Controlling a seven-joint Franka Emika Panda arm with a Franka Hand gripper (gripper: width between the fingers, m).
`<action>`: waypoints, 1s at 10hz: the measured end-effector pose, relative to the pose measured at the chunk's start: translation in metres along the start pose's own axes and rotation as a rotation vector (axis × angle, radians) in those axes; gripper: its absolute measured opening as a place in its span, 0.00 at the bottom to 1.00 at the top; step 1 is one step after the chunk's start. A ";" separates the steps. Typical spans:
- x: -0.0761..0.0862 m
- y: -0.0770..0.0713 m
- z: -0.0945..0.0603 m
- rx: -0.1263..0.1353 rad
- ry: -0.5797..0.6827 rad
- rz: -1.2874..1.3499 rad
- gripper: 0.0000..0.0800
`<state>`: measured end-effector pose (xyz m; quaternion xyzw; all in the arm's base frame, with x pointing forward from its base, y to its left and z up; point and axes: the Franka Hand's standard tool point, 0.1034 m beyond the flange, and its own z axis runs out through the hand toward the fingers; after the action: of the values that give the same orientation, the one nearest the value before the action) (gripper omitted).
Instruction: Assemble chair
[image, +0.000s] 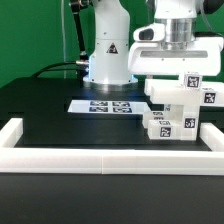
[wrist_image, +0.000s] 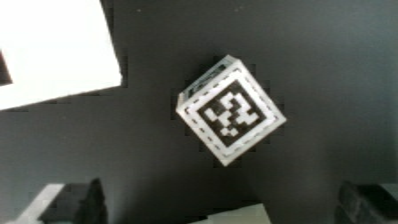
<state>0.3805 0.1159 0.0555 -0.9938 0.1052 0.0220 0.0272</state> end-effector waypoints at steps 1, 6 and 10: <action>0.000 0.001 0.002 -0.003 0.004 -0.001 0.81; -0.008 -0.002 0.033 -0.045 0.011 -0.027 0.81; -0.011 0.000 0.045 -0.063 0.002 -0.034 0.81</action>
Offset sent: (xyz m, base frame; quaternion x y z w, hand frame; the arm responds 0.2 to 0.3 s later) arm -0.0033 0.0178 -0.0228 0.0121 0.0167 0.0233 0.9995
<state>0.3677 0.1206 0.0113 -0.9958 0.0878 0.0238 -0.0038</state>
